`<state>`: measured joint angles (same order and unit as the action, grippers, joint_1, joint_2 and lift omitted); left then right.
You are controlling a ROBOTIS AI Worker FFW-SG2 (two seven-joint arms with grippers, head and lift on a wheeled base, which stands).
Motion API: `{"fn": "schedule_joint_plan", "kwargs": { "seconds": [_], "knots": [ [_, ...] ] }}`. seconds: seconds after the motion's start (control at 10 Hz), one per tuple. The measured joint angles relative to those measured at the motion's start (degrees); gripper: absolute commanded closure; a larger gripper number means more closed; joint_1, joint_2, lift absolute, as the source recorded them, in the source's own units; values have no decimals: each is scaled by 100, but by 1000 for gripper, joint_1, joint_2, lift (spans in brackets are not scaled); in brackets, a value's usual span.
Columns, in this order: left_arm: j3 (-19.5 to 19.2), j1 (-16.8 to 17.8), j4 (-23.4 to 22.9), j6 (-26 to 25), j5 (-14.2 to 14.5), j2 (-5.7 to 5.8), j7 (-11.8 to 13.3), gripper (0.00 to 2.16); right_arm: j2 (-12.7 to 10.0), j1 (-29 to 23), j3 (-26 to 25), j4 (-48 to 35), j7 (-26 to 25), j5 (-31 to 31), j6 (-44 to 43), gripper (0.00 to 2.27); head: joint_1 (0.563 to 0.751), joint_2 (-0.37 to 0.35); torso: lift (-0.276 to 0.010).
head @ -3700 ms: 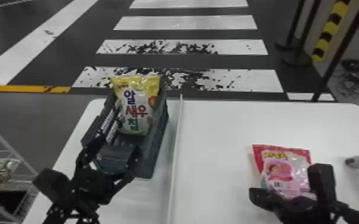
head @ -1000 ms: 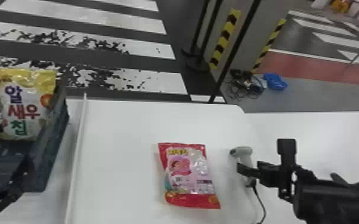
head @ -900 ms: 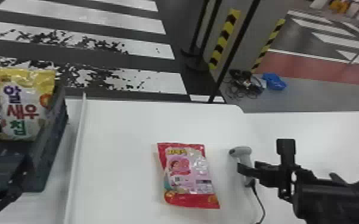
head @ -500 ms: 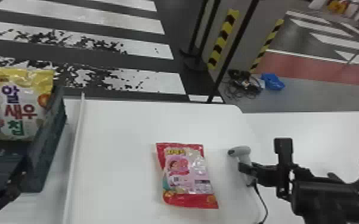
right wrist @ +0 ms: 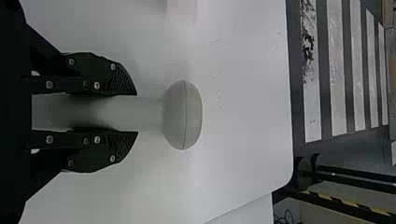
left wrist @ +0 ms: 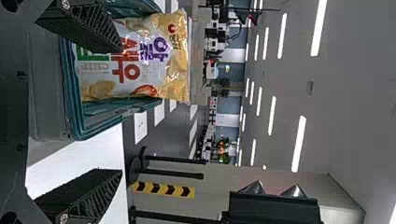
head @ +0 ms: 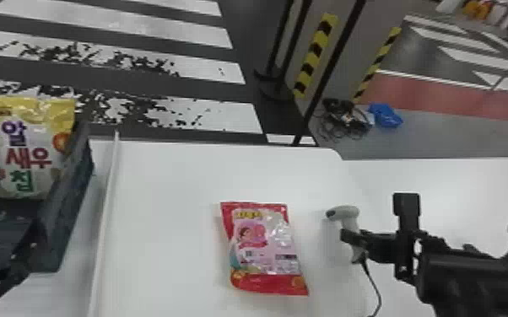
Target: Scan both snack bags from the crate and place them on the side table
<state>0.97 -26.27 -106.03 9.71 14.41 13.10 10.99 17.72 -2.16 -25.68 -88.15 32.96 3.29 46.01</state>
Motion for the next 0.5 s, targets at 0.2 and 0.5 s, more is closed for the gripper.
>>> {"fn": "schedule_joint_plan", "kwargs": {
  "seconds": [0.2,0.5],
  "knots": [
    [0,-3,-8,37,6,0,8,76,-97,-235,-49,-848,-30,-2,1052,2256,695,-334,-95],
    [10,-4,-24,53,34,7,9,76,-450,-825,-198,-2339,-54,-25,2028,2256,695,-313,-95]
  ]
}}
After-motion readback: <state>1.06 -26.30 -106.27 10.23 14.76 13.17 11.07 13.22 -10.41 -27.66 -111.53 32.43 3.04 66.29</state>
